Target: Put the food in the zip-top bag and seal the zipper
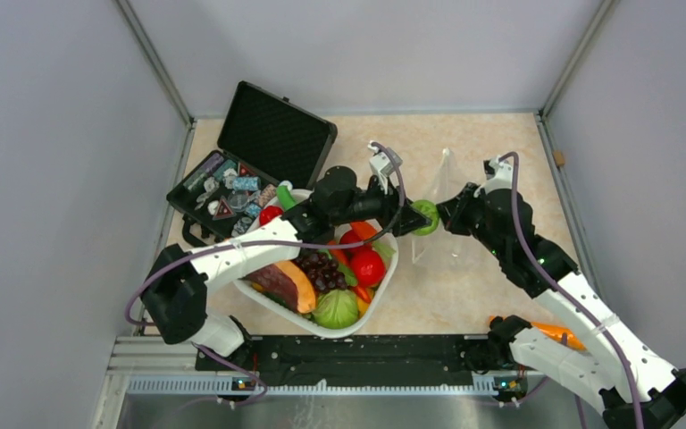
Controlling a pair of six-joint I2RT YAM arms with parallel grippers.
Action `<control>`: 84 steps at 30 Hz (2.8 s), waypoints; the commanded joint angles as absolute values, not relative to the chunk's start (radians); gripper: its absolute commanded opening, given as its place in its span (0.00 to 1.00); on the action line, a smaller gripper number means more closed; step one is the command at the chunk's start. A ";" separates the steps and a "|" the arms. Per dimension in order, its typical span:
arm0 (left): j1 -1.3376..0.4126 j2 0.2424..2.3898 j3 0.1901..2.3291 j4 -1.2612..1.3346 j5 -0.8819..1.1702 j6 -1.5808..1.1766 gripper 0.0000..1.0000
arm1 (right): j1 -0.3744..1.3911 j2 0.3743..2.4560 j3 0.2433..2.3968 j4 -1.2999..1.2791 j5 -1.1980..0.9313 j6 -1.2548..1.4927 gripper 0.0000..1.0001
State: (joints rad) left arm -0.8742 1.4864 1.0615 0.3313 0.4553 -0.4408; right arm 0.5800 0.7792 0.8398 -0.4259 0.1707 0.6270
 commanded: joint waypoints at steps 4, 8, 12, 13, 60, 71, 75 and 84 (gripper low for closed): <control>-0.906 1.555 1.222 0.097 0.213 -0.403 0.28 | 0.592 0.781 0.861 -0.362 0.093 0.610 0.00; -0.908 1.588 1.269 0.026 0.137 -0.422 0.26 | 0.592 0.778 0.857 -0.345 0.062 0.609 0.00; -0.912 1.602 1.290 0.005 0.084 -0.436 0.26 | 0.592 0.767 0.852 -0.329 0.031 0.625 0.00; -0.913 1.604 1.296 0.005 0.085 -0.433 0.27 | 0.592 0.765 0.850 -0.326 0.028 0.632 0.00; -0.902 1.494 1.236 0.059 0.137 -0.369 0.99 | 0.577 0.681 0.817 -0.370 0.157 0.711 0.00; -0.902 1.373 1.181 0.062 0.166 -0.296 0.99 | 0.566 0.675 0.858 -0.442 0.252 0.573 0.00; -0.899 1.328 1.150 0.031 0.061 -0.270 0.99 | 0.566 0.661 0.853 -0.460 0.254 0.551 0.00; -0.866 1.277 1.123 -0.190 -0.129 -0.302 0.99 | 0.566 0.647 0.816 -0.429 0.251 0.574 0.00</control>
State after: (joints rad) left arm -0.8890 1.3071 1.1233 -0.0761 -0.0116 -0.2787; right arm 0.5728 0.6338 0.8127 -0.4591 0.2409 0.5835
